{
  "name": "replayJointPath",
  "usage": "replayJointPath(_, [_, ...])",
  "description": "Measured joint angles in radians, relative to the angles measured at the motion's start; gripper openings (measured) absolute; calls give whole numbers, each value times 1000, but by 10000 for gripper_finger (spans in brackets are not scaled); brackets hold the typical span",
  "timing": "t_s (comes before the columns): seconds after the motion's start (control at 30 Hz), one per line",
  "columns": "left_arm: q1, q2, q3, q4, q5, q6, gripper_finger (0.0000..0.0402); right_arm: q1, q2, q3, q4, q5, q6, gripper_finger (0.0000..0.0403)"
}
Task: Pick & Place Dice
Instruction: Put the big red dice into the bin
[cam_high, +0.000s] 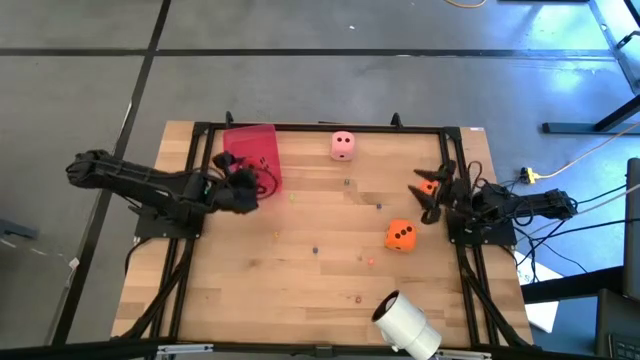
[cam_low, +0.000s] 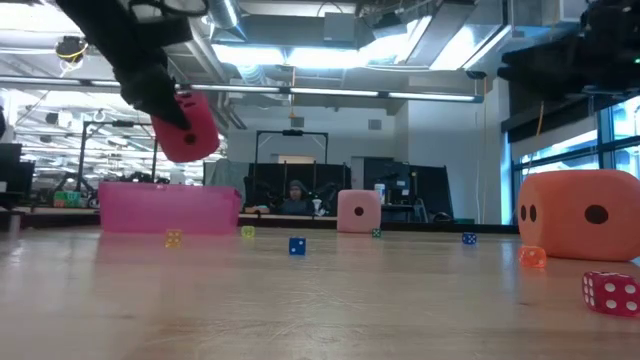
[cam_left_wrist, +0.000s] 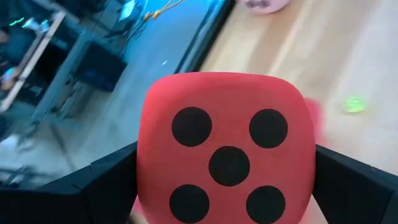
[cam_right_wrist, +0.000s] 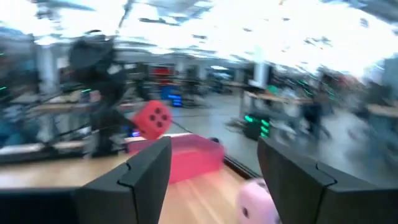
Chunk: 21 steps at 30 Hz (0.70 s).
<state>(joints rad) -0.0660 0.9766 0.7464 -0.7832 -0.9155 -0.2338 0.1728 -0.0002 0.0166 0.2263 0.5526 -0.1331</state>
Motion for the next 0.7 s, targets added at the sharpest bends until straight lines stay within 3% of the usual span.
replayJointPath(0.17, [137,-22,0,1,55,103,400,-6,0,0,35,36,151,229])
replayJointPath(0.33, [277,-47,0,25,289,284,400,-22,57,0,205,-63,184,160])
replayJointPath(0.53, [433,-68,0,178,536,486,400,-37,252,0,395,-120,179,20])
replayJointPath(0.7, [507,-69,0,234,600,638,400,-37,439,9,560,-155,212,13])
